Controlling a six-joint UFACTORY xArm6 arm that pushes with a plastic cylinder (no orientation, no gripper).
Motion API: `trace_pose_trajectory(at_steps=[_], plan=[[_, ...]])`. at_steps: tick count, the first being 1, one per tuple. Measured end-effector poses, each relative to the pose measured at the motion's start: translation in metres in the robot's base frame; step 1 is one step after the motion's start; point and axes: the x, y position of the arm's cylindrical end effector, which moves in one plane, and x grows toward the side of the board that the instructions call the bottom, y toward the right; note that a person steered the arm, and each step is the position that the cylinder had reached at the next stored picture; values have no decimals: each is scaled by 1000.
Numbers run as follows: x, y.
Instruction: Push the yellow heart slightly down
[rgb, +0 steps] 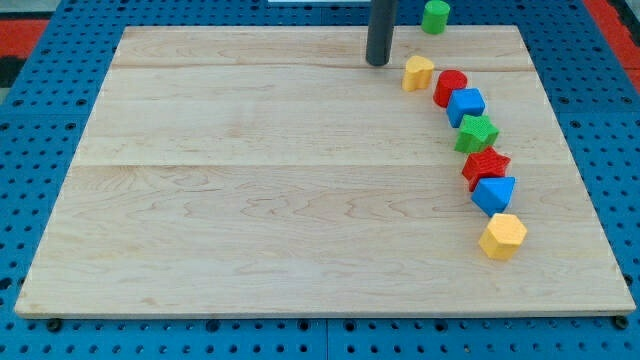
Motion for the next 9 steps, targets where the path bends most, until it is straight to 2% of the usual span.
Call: trace_pose_trajectory(at_steps=[1,2,3,4,5,6,9], plan=[[-11,26],[-34,8],[-39,35],[-6,62],[35,54],[59,36],[55,23]])
